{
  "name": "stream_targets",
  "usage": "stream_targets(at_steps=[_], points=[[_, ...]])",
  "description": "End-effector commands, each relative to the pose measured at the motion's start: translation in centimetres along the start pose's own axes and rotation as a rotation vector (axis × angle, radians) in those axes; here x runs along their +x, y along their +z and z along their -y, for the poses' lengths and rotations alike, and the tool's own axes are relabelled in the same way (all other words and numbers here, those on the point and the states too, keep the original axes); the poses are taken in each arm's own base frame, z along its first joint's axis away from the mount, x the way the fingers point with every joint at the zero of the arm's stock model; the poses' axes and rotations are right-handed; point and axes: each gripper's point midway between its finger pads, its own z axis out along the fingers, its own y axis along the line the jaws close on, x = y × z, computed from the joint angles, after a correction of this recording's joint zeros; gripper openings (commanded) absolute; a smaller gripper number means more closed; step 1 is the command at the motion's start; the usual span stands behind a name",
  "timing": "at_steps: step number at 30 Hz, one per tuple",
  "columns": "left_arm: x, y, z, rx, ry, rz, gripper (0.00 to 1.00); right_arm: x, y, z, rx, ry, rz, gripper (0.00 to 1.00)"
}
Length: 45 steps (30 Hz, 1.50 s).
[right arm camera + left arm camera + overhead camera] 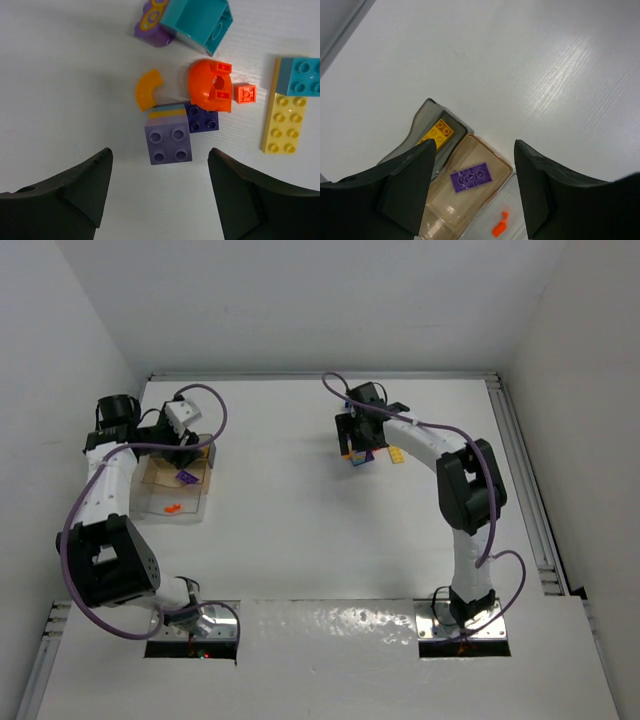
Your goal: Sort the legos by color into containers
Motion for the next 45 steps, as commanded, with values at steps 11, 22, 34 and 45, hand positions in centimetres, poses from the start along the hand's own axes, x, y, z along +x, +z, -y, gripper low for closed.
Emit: stream_targets(at_steps=[11,22,34,45], points=[[-0.9,1.0,0.3,-0.018,-0.053,0.083,0.61,0.5,2.5,-0.1,-0.003,-0.044,-0.04,0.62],[-1.3,0.9,0.1,-0.028,-0.052,0.091,0.62,0.2,4.2,0.7,0.047,-0.096,-0.046,0.48],[-3.0,1.6,1.2,0.012,0.076,0.086,0.62,-3.4,-2.5,-3.1,-0.167,-0.019,0.051,0.0],[-11.9,6.8,7.8,0.117,0.324,0.336,0.86,-8.7,-12.6,-14.8,-0.773,0.121,0.243,0.0]])
